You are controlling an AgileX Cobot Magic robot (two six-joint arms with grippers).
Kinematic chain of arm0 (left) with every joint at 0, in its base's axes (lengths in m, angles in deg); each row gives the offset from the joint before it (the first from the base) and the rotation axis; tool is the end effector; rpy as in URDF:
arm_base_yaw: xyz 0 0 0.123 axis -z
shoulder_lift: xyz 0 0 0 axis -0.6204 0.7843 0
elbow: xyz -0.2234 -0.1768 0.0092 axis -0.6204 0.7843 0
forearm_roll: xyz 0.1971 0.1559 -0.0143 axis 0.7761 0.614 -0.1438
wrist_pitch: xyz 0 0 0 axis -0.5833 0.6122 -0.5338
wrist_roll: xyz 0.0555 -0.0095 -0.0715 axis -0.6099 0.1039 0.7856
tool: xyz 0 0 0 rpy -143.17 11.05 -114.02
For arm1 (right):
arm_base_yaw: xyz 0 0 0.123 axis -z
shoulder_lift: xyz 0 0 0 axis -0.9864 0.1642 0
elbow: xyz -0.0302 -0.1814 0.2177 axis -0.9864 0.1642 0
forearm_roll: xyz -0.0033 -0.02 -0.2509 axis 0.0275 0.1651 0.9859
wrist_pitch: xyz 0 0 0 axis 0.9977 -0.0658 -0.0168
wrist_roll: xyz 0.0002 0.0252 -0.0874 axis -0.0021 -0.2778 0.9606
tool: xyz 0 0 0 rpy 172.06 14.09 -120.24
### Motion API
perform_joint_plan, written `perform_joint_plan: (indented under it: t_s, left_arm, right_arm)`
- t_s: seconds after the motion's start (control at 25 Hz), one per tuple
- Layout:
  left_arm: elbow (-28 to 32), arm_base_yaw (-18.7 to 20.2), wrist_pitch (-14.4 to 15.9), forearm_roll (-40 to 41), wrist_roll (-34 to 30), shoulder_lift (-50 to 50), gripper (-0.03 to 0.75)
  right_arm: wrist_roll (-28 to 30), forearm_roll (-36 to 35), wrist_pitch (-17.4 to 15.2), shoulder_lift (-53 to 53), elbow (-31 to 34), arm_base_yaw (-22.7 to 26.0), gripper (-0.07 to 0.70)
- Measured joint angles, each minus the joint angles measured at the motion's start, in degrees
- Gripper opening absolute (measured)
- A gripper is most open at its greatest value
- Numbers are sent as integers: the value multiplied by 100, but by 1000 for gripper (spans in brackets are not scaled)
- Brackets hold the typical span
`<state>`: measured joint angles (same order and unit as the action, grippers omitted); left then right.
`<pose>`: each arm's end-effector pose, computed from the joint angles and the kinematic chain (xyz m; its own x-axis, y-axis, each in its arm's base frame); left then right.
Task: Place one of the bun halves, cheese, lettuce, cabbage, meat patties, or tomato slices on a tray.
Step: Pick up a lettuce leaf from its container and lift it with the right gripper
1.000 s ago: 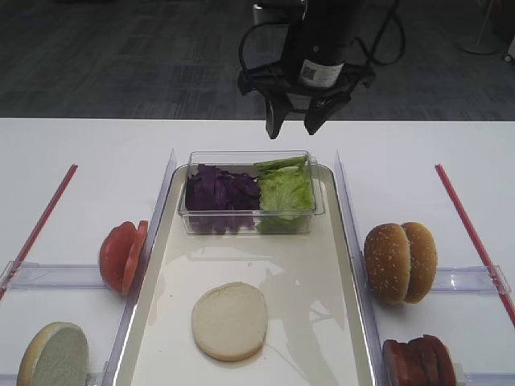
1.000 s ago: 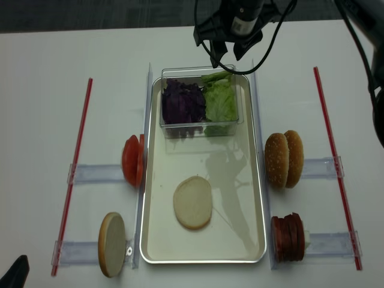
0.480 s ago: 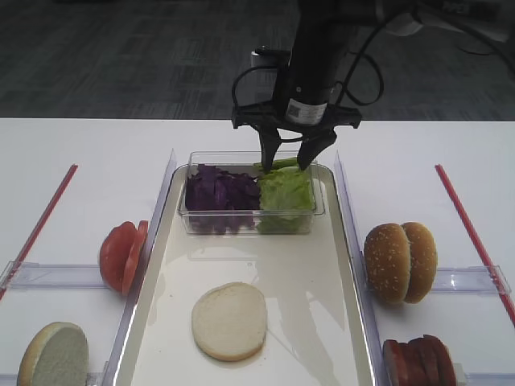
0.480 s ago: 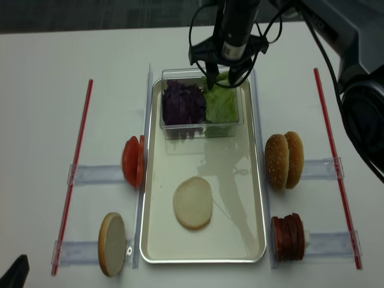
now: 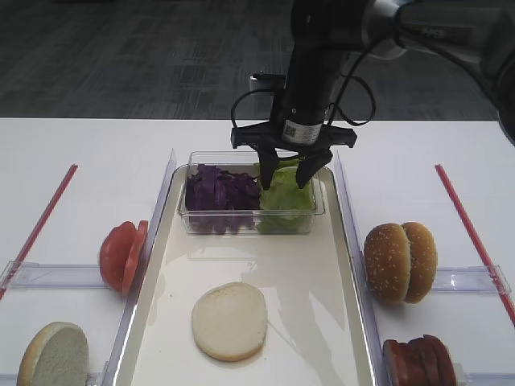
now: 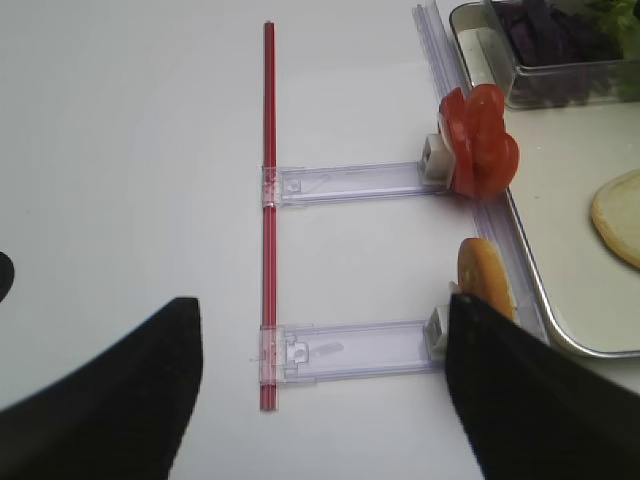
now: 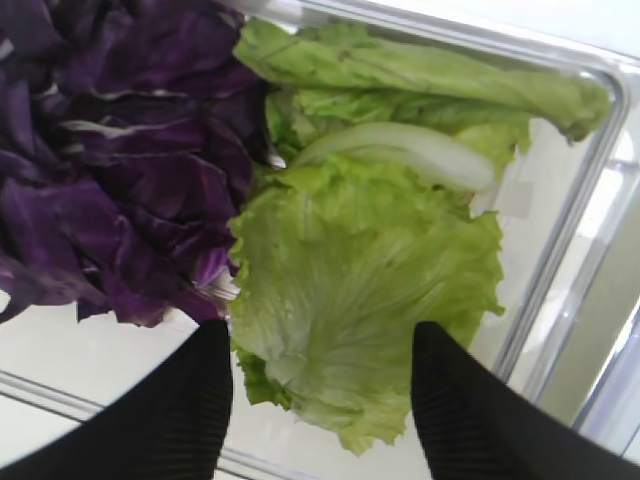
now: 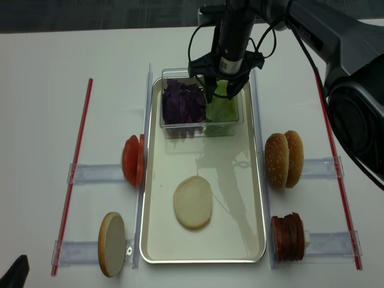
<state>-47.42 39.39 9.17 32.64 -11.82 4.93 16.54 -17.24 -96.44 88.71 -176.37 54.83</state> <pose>-0.0122 0.0001 0.2657 -0.5511 0.0011 -0.8344 0.0134 0.9999 -0.0075 0.4207 0.2216 0.1927 -0.9695 -0.2284 -0.0890 -0.2425 0.9470 0.2109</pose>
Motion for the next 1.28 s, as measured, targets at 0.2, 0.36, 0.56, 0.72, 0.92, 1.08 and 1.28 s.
perform_joint_plan:
  t_s: [0.2,0.36,0.56,0.72,0.92,1.08,1.28]
  left_arm:
    - [0,0,0,0,0,0,490]
    - [0,0,0,0,0,0,489]
    - [0,0,0,0,0,0,489]
    - [0,0,0,0,0,0,489]
    - [0,0,0,0,0,0,489]
    - [0,0,0,0,0,0,489]
    - [0,0,0,0,0,0,489]
  right_arm:
    - [0,0,14,148,0,0,431]
    - [0,0,23,228,0,0,431]
    - [-31,20,23,288,0,0,429]
    - [-43,93,23,288,0,0,428]
    - [-43,133,69,336,-22,-12,402]
    - [-53,146,69,378,-25,-12,381]
    - [-64,218,69,381,-25,-12,342]
